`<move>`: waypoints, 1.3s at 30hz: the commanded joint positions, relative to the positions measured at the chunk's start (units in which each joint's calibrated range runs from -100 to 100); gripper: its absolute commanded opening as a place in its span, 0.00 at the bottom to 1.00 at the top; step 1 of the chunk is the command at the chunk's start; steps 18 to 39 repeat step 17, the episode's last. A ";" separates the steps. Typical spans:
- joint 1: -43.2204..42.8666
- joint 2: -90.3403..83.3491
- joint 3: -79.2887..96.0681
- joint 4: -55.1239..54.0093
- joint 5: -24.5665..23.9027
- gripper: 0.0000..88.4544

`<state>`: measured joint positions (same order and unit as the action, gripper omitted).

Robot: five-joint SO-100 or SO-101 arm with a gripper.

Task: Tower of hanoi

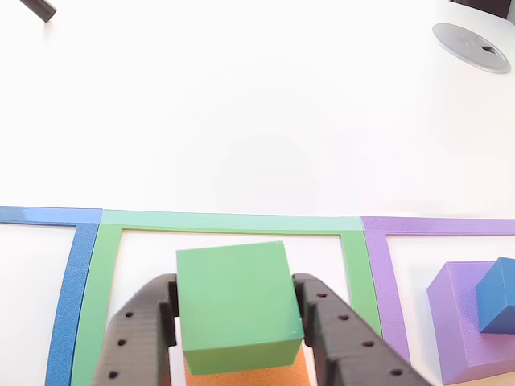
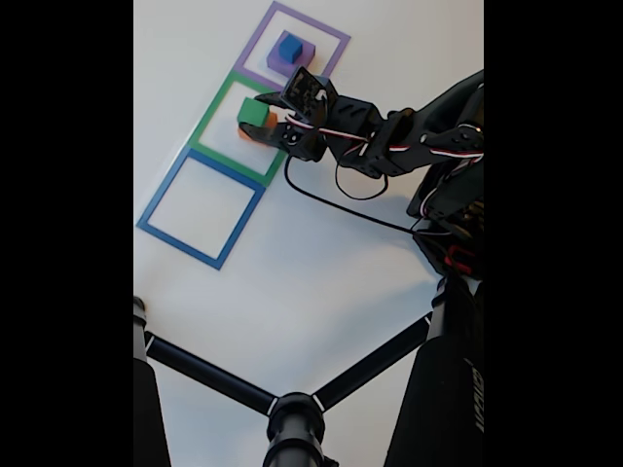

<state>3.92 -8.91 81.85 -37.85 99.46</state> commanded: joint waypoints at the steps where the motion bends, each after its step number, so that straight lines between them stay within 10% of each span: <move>1: -0.56 0.71 -0.40 -2.07 0.54 0.08; 39: 0.01 3.62 0.06 -5.39 0.54 0.15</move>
